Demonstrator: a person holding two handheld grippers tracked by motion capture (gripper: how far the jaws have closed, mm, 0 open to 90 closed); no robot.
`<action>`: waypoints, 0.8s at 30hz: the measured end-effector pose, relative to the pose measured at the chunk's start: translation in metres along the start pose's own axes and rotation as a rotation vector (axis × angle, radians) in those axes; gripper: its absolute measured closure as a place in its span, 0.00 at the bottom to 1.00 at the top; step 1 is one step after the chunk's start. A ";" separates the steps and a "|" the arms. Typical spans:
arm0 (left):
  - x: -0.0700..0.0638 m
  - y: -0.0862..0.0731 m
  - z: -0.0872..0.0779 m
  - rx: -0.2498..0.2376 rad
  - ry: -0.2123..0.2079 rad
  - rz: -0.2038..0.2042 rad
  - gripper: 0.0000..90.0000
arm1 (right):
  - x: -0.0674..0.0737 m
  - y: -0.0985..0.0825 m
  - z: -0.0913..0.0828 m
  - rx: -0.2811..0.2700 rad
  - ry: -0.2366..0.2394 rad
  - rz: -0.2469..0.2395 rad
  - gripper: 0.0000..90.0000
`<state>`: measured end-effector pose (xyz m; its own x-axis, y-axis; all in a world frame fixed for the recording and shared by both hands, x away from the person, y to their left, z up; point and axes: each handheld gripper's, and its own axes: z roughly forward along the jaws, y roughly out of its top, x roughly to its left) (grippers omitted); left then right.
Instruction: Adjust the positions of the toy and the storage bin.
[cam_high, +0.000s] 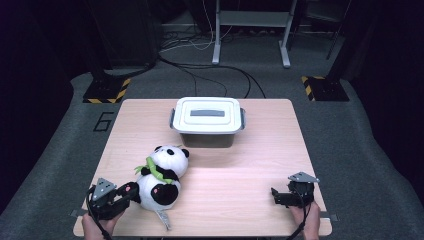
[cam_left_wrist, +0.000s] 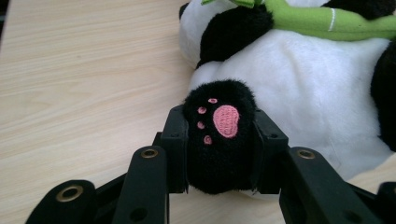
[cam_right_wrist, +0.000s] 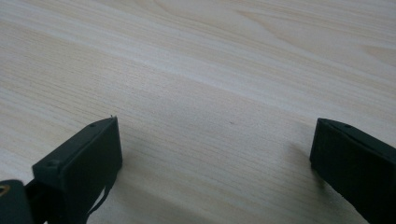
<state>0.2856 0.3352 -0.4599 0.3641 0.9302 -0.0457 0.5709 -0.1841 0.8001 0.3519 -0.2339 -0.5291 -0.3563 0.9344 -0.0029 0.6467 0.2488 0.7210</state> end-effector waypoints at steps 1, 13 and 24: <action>0.003 0.000 0.001 -0.004 0.030 -0.005 0.71 | 0.000 0.000 0.000 0.000 0.000 0.000 0.01; 0.020 0.009 0.009 -0.009 0.146 -0.013 0.71 | 0.000 0.000 0.000 0.000 0.000 0.000 0.01; 0.036 0.020 0.018 -0.011 0.243 -0.035 0.71 | 0.000 0.000 0.000 0.000 0.000 0.001 0.01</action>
<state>0.3232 0.3597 -0.4561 0.1561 0.9852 0.0708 0.5718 -0.1486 0.8068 0.3519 -0.2339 -0.5291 -0.3557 0.9346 -0.0028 0.6470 0.2484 0.7209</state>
